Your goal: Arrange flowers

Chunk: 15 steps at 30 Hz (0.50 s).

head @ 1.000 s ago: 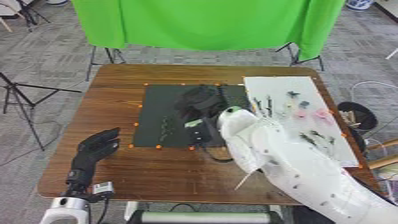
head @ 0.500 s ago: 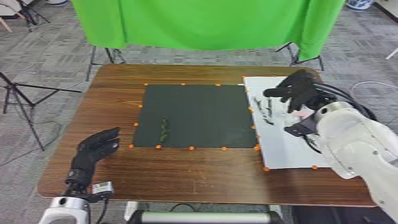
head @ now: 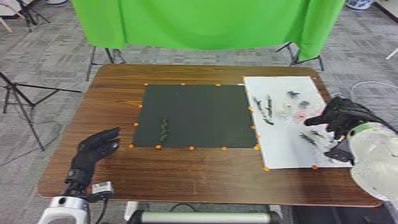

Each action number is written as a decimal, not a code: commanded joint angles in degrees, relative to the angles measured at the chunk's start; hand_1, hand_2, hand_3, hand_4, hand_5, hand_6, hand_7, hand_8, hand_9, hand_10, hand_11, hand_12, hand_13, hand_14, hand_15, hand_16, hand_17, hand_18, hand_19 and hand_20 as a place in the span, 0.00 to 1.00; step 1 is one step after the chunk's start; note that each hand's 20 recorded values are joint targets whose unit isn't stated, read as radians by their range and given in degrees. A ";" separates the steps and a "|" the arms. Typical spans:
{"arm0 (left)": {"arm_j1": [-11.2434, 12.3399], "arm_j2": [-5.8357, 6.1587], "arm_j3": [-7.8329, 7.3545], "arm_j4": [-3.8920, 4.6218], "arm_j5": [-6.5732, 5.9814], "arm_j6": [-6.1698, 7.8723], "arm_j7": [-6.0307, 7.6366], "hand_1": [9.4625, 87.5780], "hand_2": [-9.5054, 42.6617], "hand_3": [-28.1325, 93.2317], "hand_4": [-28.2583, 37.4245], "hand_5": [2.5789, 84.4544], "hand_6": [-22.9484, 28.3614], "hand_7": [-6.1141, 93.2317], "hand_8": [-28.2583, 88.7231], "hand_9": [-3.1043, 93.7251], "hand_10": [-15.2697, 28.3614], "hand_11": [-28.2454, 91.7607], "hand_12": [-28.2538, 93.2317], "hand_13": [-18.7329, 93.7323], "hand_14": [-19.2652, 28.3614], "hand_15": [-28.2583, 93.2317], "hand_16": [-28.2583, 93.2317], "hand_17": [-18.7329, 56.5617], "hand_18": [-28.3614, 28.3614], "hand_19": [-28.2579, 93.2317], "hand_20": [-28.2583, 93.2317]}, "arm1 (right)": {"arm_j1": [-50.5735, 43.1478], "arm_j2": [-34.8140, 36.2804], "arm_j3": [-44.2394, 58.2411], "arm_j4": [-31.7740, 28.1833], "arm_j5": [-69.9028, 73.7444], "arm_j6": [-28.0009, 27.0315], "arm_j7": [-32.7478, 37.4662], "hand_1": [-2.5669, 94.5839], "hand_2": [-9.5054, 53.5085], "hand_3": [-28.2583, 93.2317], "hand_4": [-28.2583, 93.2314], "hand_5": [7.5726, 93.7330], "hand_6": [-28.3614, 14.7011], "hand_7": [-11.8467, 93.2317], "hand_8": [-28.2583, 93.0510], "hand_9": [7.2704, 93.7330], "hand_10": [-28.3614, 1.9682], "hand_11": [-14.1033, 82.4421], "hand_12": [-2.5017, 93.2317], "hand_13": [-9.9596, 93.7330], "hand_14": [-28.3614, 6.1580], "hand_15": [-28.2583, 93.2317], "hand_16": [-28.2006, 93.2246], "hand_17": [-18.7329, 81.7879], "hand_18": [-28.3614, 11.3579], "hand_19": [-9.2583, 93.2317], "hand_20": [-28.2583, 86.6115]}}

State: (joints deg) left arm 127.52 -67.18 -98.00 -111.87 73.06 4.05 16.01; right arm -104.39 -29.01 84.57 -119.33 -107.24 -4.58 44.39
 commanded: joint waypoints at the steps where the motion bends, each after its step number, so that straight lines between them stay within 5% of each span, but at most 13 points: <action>1: 1.01 -0.50 -0.01 0.42 -0.25 -0.66 -1.46 0.38 0.00 0.76 0.22 0.53 0.46 0.25 0.18 0.41 0.59 0.42 0.38 0.47 0.74 0.43 0.25 0.36 0.77 0.38 0.40 | -4.31 -0.72 1.72 0.04 -0.44 -4.88 3.24 0.46 0.00 0.70 0.07 0.70 0.64 0.24 0.17 0.92 0.39 0.32 0.22 1.00 0.69 0.57 0.43 0.91 0.60 0.82 0.61; 15: 0.63 -0.32 0.07 0.64 -0.16 -1.63 -2.10 0.38 0.00 0.76 0.22 0.53 0.46 0.25 0.18 0.41 0.59 0.42 0.38 0.47 0.74 0.43 0.25 0.36 0.76 0.38 0.40 | -7.64 -1.54 1.83 0.28 -1.35 -2.85 3.41 0.47 0.00 0.71 0.08 0.69 0.64 0.24 0.17 0.93 0.42 0.33 0.23 1.00 0.70 0.58 0.43 0.91 0.60 0.84 0.59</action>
State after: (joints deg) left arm 127.44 -67.24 -98.25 -111.96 72.93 3.57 15.57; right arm -111.09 -30.11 87.33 -119.30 -107.57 -8.84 47.42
